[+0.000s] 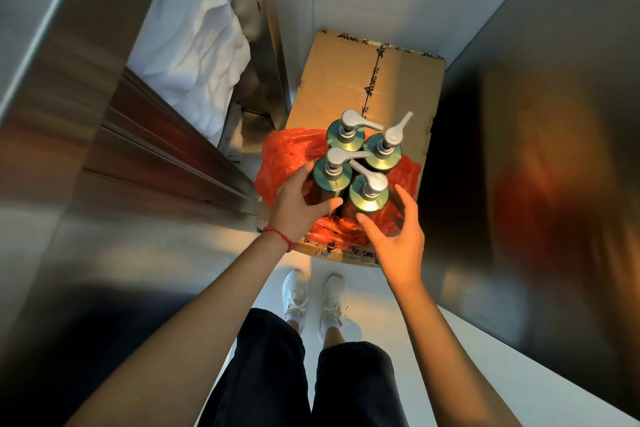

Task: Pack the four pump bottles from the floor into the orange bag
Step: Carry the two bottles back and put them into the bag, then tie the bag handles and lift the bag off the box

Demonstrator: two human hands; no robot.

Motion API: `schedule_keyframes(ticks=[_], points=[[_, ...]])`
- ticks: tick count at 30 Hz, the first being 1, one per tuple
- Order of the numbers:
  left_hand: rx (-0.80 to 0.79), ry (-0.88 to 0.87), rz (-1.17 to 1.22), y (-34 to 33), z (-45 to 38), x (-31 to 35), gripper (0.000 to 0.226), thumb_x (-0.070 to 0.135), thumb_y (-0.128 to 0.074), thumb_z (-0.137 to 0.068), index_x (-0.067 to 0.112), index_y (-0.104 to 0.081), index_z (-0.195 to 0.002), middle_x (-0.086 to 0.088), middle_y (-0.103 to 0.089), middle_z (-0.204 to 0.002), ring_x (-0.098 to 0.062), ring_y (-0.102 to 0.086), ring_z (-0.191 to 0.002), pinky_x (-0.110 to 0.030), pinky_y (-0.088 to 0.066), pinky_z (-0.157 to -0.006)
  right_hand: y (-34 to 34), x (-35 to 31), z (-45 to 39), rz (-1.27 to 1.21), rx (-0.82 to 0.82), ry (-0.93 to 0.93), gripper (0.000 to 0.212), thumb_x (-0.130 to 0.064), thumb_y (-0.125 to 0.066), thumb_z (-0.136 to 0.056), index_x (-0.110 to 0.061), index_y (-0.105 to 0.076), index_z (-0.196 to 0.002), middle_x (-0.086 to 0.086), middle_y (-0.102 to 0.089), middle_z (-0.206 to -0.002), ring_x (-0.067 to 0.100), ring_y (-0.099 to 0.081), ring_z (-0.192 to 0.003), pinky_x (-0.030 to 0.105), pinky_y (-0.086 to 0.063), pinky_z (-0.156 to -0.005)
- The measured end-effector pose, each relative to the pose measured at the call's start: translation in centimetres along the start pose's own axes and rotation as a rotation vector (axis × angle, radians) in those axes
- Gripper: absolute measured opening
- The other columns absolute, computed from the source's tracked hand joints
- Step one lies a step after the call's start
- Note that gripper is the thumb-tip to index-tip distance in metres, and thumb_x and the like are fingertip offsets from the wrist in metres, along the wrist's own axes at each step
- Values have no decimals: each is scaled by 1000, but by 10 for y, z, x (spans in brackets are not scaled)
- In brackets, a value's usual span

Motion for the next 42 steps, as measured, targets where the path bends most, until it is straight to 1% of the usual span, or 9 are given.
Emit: schedule_keyframes(ticks=[2,6,13,18,21,28,36,39,42], points=[[14,-6,7,1,0,1,61,12,-77,-67,23,-48,-120,14,-55,-106,11,-53,-93,1,-40,-77,1,-1,0,-4,-2,1,71,-31,-77,-71,-28,-41,-132,-10,-48,-131,-1,-43,-120,3,-33,-95],[26,-14,14,1,-1,1,60,11,-76,-68,21,-49,-120,22,-53,-103,21,-49,-92,3,-39,-75,1,1,0,-11,-13,-5,71,-32,-77,-71,-29,-41,-132,-11,-48,-131,1,-44,-121,6,-34,-94],[25,19,39,4,1,2,65,11,-76,-68,19,-46,-125,9,-54,-111,1,-50,-101,-1,-42,-81,4,-1,3,-7,-13,-6,69,-32,-77,-70,-31,-42,-130,-14,-48,-129,1,-45,-120,15,-37,-97],[53,106,104,19,14,-9,71,6,-76,-68,16,-42,-130,-2,-51,-127,-11,-47,-117,-26,-41,-96,19,10,8,-54,28,-58,59,-21,-73,-75,-23,-47,-129,-4,-53,-131,7,-50,-119,28,-41,-100],[168,157,142,36,15,-21,61,4,-71,-73,15,-46,-127,-5,-53,-126,-14,-49,-115,-21,-40,-91,31,22,-1,-55,120,-117,49,-14,-67,-82,-15,-50,-128,5,-57,-128,10,-54,-114,37,-44,-102],[462,346,62,57,-21,-53,41,9,-64,-81,3,-53,-120,-18,-61,-119,-26,-57,-109,-34,-45,-92,27,38,-49,6,156,-182,46,-24,-66,-83,-11,-52,-126,11,-60,-124,18,-57,-109,31,-45,-93],[436,567,-20,61,-68,-87,40,26,-61,-84,1,-57,-116,-18,-62,-119,-31,-55,-111,-40,-43,-98,10,58,-75,109,152,-239,43,-23,-67,-81,-8,-58,-121,12,-65,-116,21,-60,-106,35,-46,-94],[444,657,116,63,-72,-94,28,27,-58,-85,1,-66,-91,-18,-68,-94,-30,-61,-95,-39,-47,-90,7,61,-79,142,171,-234,30,-19,-65,-83,-5,-64,-109,14,-69,-104,22,-62,-94,30,-45,-85],[487,699,156,65,-71,-96,36,27,-54,-88,14,-54,-55,-3,-54,-59,-20,-52,-64,-29,-41,-67,8,61,-81,120,194,-243,15,-19,-63,-83,-7,-69,-91,13,-69,-85,16,-58,-76,27,-42,-71]])
Point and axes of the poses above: each hand's wrist, its own z-axis away from the middle knuckle, its own y-axis out of the back of the hand, x = y × z, the point moved 4 cm from there along -z, towards the middle knuckle
